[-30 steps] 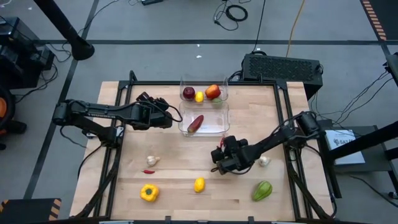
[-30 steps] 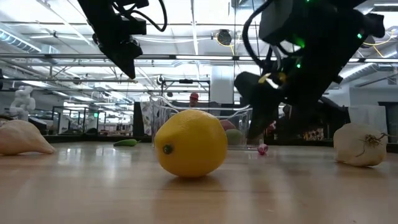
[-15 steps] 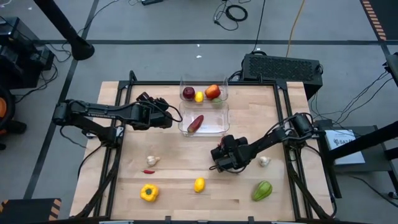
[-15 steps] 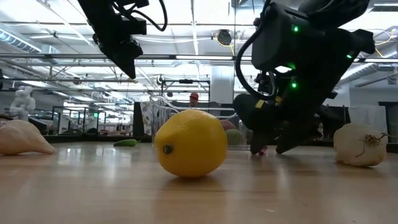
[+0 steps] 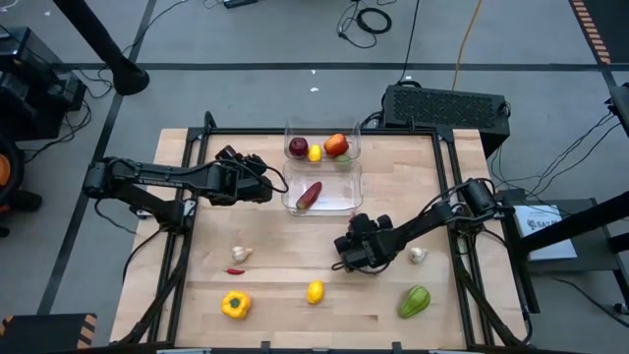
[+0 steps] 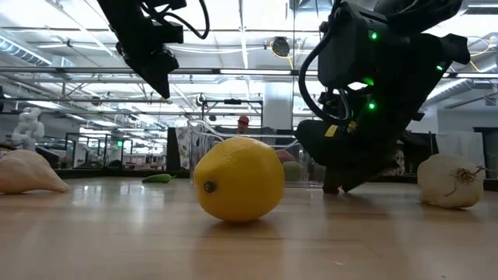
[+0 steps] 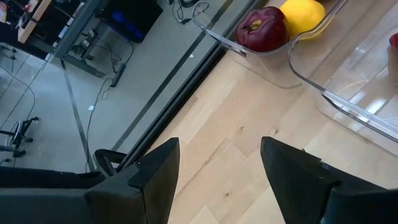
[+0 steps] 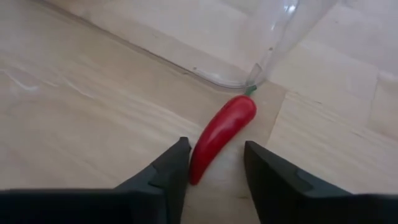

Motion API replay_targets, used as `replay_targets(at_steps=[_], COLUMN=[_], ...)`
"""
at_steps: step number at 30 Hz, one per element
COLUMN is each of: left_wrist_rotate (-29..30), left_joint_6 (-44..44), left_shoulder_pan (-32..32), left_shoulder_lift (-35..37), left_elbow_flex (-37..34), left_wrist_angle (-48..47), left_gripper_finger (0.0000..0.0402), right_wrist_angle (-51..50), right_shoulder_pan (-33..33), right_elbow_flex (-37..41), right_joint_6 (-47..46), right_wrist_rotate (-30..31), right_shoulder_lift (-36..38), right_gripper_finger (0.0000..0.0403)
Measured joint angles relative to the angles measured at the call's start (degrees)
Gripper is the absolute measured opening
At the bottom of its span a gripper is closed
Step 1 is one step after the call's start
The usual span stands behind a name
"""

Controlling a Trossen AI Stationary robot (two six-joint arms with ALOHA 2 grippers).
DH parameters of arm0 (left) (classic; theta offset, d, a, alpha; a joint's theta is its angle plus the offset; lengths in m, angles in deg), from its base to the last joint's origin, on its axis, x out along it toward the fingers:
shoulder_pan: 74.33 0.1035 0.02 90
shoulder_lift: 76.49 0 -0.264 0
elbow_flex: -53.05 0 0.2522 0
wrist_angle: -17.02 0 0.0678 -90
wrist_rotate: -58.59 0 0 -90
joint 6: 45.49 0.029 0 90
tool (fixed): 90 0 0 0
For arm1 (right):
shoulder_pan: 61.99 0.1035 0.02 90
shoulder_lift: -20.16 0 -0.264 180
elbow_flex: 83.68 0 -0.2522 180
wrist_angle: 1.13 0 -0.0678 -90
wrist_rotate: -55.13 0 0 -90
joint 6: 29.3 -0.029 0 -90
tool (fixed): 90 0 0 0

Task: Sort produce into baskets
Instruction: Put the right red chili pepper into the bottom transparent bin

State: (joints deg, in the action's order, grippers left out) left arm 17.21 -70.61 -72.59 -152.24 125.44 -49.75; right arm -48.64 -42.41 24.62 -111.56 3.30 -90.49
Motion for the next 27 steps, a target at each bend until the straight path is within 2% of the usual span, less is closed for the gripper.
replay_targets(at_steps=[9, 16, 27], left_wrist_rotate=[0.00, 0.00, -0.07], left_joint_6=[0.00, 0.02, 0.03], left_shoulder_pan=[0.00, 0.00, 0.00], left_shoulder_lift=[0.01, 0.01, 0.01], left_elbow_flex=[0.00, 0.00, 0.00], left_wrist_angle=[0.00, 0.00, -0.02], left_gripper_finger=[0.0232, 0.0232, 0.0232], right_wrist_angle=[-0.14, -1.13, -1.80], right_shoulder_pan=[0.08, 0.07, 2.81], right_elbow_flex=[0.02, 0.35, 0.37], right_joint_6=[2.44, 5.47, 10.00], right_wrist_rotate=[-1.46, -4.13, -8.16], right_shoulder_lift=[0.17, 3.05, 9.73], right_gripper_finger=[0.0087, 0.0056, 0.0044])
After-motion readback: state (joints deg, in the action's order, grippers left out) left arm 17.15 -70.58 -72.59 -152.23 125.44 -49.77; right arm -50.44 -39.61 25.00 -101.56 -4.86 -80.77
